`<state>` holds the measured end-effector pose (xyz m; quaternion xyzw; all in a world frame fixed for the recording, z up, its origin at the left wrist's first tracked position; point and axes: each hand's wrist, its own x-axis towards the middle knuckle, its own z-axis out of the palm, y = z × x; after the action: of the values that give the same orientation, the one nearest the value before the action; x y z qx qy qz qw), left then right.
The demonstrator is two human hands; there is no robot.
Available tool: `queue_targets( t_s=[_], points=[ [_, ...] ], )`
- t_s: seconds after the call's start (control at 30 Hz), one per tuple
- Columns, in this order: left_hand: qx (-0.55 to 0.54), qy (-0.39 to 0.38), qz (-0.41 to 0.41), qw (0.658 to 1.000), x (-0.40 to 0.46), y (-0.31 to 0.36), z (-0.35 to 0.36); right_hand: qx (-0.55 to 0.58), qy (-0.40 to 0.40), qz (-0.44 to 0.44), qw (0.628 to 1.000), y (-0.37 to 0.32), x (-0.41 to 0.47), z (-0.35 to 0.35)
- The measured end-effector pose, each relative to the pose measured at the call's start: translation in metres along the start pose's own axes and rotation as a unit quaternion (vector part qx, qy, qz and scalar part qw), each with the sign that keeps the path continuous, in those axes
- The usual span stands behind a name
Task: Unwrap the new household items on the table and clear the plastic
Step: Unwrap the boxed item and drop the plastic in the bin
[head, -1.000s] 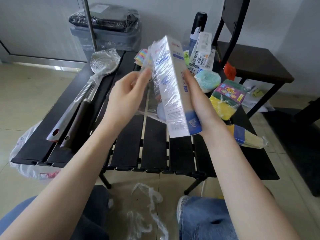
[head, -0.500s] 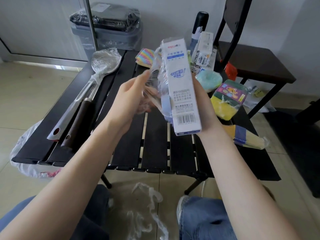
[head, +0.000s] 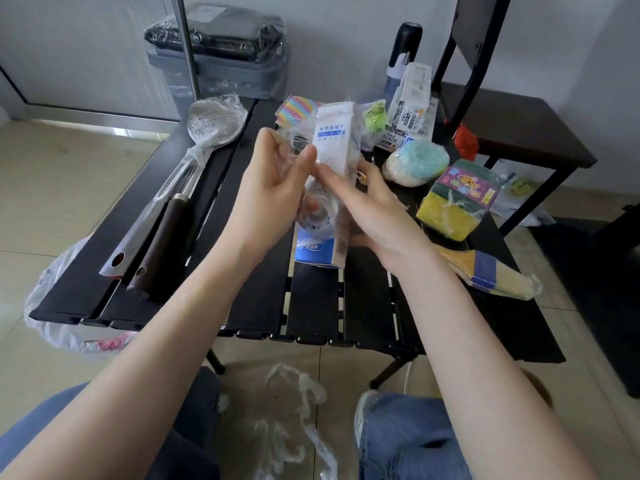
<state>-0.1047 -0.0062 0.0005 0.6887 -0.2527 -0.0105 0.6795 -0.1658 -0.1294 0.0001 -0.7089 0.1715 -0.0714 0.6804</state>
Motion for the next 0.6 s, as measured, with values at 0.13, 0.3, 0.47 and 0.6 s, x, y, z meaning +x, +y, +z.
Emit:
queue_targets(
  t_s=[0.13, 0.3, 0.47, 0.6],
  points=[
    [0.139, 0.035, 0.065, 0.988, 0.001, 0.005, -0.002, 0.022, 0.012, -0.062, 0.998, 0.002, -0.001, 0.008],
    [0.148, 0.062, 0.082, 0.984, -0.003, 0.007, -0.001, -0.006, -0.03, -0.072, 0.997, -0.002, -0.003, 0.005],
    [0.121, 0.042, 0.026, 0.991, -0.002, 0.006, -0.005, -0.003, -0.001, -0.07, 0.998, 0.0, 0.0, -0.003],
    [0.091, 0.006, -0.008, 0.996, -0.001, 0.009, -0.001, 0.016, 0.045, -0.083, 0.995, -0.003, 0.004, -0.016]
  ],
)
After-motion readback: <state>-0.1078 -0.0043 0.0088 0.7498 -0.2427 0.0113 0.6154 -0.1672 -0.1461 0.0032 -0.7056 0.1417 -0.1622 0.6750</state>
